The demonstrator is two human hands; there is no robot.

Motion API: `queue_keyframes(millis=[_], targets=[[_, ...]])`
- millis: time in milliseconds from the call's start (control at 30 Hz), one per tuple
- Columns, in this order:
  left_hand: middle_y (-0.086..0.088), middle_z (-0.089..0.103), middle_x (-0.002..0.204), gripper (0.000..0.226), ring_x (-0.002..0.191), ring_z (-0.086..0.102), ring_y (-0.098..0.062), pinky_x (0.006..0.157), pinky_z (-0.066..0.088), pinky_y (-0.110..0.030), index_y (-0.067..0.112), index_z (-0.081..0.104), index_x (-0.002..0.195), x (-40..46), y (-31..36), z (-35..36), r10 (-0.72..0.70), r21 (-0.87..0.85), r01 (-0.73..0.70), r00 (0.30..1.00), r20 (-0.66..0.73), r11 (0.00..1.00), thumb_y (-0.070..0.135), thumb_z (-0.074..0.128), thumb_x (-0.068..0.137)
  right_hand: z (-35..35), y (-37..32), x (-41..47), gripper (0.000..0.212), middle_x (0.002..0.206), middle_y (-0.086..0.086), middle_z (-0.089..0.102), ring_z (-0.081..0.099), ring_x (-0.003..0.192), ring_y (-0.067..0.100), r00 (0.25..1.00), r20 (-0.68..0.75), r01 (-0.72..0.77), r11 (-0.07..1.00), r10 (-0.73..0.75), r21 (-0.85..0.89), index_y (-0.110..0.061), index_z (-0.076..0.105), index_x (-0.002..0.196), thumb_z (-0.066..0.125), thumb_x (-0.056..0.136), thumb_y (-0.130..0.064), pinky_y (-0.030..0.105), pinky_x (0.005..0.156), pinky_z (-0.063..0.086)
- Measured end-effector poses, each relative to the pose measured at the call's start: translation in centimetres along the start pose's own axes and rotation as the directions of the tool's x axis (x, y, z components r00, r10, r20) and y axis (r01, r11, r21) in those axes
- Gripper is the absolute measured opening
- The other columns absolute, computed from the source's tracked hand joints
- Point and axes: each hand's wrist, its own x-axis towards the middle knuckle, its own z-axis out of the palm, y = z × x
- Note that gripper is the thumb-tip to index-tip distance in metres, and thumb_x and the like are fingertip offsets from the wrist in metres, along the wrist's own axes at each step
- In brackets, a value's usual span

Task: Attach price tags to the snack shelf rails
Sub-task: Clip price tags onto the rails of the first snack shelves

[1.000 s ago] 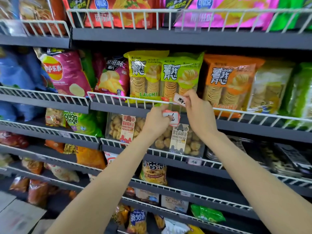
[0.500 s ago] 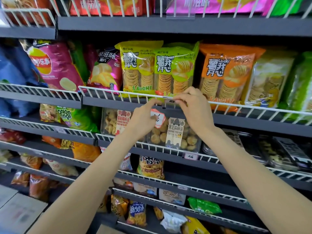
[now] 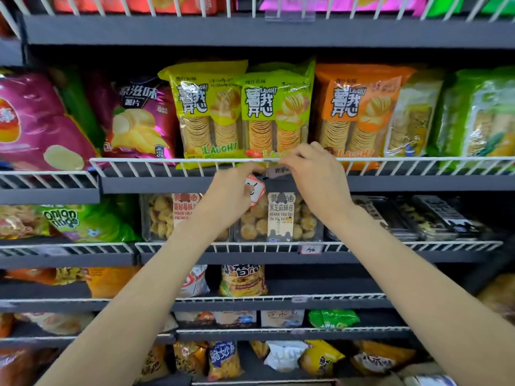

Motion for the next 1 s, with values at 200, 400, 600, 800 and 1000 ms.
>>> queue_keyframes(millis=[200,400,600,800,1000], targets=[[-0.017,0.064,0.113,0.043,0.057,0.051,-0.011,0.064,0.031,-0.017,0.019,0.049,0.130,0.0,-0.2,-0.2,0.022,-0.022,-0.022,0.999,0.034,1.000,0.001,0.048,0.092,-0.7,-0.6,-0.1,0.042,0.063,0.004,0.057,0.050,0.062,0.024,0.999,-0.016,-0.031,0.990,0.029,-0.135,-0.011,0.065,0.083,0.080,0.049,0.008,0.022,0.052,0.024],[-0.013,0.062,0.121,0.043,0.049,0.041,-0.002,0.063,0.029,-0.012,0.022,0.049,0.131,0.0,-0.4,0.0,0.023,-0.031,-0.022,1.000,0.020,0.999,0.003,0.049,0.092,-0.2,-0.7,-0.6,0.040,0.068,0.007,0.059,0.053,0.065,0.026,0.998,-0.054,-0.033,0.991,0.027,-0.127,-0.009,0.065,0.087,0.076,0.053,0.009,0.026,0.048,0.034],[-0.006,0.055,0.133,0.042,0.086,0.059,-0.027,0.068,0.029,-0.010,0.025,0.051,0.130,-0.1,-0.5,0.1,-0.021,-0.113,0.024,1.000,0.023,0.993,0.009,0.052,0.092,-0.1,-1.1,-1.2,0.014,0.083,0.006,0.065,0.057,0.077,0.026,0.982,-0.033,-0.183,0.977,0.187,0.106,-0.013,0.067,0.094,0.062,0.084,-0.004,0.032,0.055,0.045],[-0.004,0.056,0.133,0.042,0.121,0.051,-0.026,0.096,0.038,-0.027,0.026,0.052,0.131,-0.2,-0.5,0.3,-0.064,-0.232,0.068,0.998,0.025,0.970,0.013,0.056,0.090,0.0,-1.0,-0.7,0.013,0.088,0.001,0.067,0.060,0.081,0.020,0.941,0.028,-0.335,0.924,0.336,0.186,-0.022,0.063,0.099,0.051,0.094,-0.018,0.029,0.056,0.044],[-0.004,0.059,0.130,0.043,0.115,0.052,-0.033,0.096,0.042,-0.033,0.026,0.052,0.131,-0.4,-0.3,0.2,-0.070,-0.243,0.076,0.997,0.032,0.967,0.013,0.056,0.090,-0.1,-1.6,-1.0,0.012,0.070,0.002,0.063,0.057,0.058,0.023,0.946,-0.028,-0.322,0.946,0.323,0.043,-0.018,0.065,0.093,0.058,0.088,-0.010,0.017,0.042,0.017]])
